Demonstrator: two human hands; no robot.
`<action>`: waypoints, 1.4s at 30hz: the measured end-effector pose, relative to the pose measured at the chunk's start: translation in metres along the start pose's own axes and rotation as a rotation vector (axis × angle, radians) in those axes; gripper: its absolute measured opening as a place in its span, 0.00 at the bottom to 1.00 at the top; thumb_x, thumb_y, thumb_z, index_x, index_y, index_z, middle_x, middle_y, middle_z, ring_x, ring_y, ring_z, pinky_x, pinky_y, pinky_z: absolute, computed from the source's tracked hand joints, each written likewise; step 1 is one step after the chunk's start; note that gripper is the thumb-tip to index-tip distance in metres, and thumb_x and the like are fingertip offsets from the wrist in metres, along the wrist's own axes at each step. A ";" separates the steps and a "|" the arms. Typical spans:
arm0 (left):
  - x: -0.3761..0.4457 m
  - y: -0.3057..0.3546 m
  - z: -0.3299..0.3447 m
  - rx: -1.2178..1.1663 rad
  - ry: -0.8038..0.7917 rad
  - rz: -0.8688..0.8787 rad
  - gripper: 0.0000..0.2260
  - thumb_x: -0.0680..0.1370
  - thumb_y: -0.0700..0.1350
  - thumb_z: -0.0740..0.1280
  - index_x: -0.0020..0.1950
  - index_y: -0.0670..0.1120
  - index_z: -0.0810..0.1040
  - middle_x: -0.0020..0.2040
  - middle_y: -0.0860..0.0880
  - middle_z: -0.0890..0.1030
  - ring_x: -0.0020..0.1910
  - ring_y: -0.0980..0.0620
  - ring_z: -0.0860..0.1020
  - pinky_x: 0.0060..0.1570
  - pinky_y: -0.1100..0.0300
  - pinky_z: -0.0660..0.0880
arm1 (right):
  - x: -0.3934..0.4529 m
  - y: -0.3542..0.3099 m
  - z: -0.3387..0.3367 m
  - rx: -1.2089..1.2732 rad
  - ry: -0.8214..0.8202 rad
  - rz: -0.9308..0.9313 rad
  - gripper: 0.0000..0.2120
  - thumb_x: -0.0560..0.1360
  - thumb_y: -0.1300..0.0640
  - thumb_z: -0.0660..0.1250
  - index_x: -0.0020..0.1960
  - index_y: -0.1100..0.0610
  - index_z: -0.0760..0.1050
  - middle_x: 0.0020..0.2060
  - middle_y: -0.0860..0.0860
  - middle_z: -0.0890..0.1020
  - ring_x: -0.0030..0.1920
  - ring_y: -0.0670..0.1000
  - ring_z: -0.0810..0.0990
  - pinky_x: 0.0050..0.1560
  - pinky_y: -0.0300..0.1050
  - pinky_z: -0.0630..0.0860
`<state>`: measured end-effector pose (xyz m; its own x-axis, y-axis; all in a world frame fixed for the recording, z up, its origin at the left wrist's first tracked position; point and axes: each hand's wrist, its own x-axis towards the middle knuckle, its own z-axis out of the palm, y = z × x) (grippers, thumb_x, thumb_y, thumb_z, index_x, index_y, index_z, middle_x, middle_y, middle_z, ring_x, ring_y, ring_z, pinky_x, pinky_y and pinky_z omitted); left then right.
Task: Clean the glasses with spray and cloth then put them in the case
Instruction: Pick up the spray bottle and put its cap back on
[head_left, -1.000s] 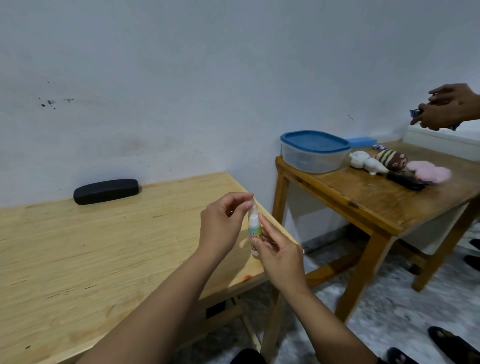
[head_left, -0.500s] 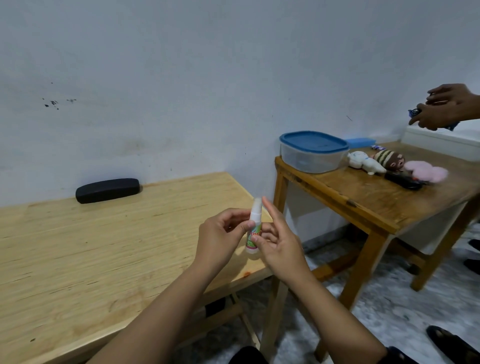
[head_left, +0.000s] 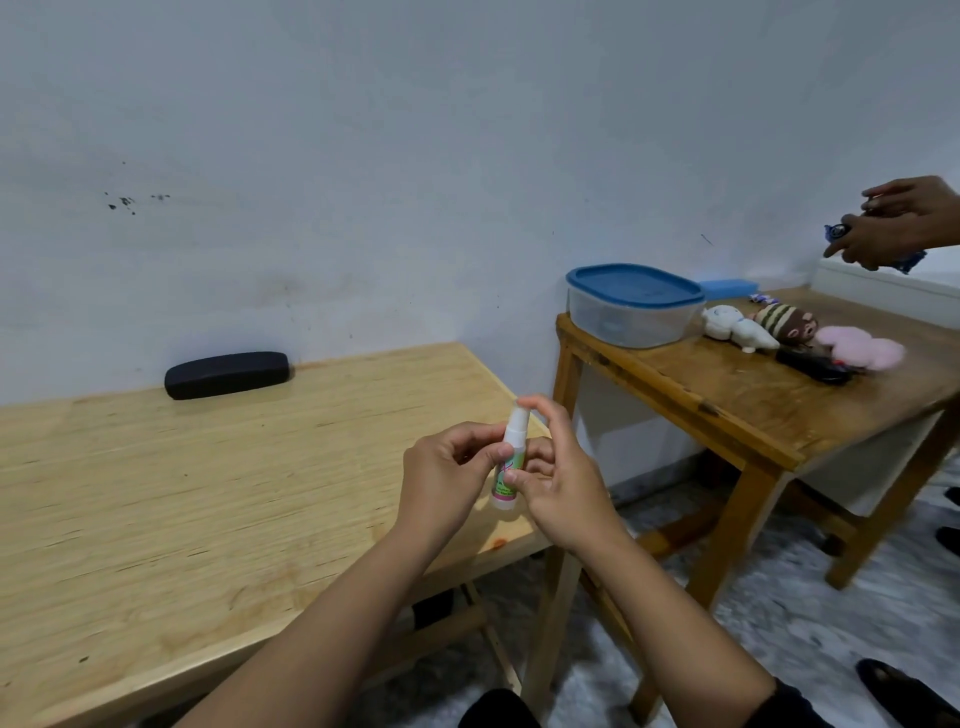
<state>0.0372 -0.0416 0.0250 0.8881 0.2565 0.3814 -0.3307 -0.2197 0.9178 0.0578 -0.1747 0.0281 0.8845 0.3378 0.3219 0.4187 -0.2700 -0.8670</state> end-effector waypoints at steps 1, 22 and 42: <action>0.000 0.000 -0.001 0.007 -0.001 0.003 0.11 0.71 0.39 0.72 0.45 0.56 0.82 0.42 0.60 0.84 0.45 0.62 0.81 0.46 0.69 0.76 | 0.000 0.000 0.002 -0.006 0.004 -0.004 0.34 0.73 0.66 0.69 0.61 0.31 0.61 0.47 0.53 0.82 0.47 0.47 0.83 0.52 0.44 0.81; 0.061 -0.083 -0.219 1.105 -0.001 -0.350 0.22 0.80 0.51 0.55 0.73 0.47 0.60 0.74 0.47 0.62 0.74 0.48 0.57 0.71 0.50 0.58 | 0.136 -0.026 0.142 0.111 -0.046 0.006 0.35 0.74 0.67 0.67 0.70 0.36 0.62 0.50 0.57 0.81 0.37 0.36 0.82 0.30 0.25 0.71; 0.066 -0.109 -0.219 1.238 -0.046 -0.361 0.23 0.81 0.52 0.44 0.75 0.46 0.51 0.77 0.47 0.55 0.75 0.50 0.51 0.72 0.55 0.49 | 0.286 0.023 0.259 0.026 -0.052 -0.022 0.34 0.74 0.68 0.65 0.67 0.36 0.60 0.45 0.52 0.78 0.43 0.48 0.81 0.42 0.43 0.82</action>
<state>0.0624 0.2053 -0.0260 0.8831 0.4567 0.1073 0.4216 -0.8729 0.2455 0.2671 0.1488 0.0018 0.8629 0.3901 0.3213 0.4319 -0.2392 -0.8696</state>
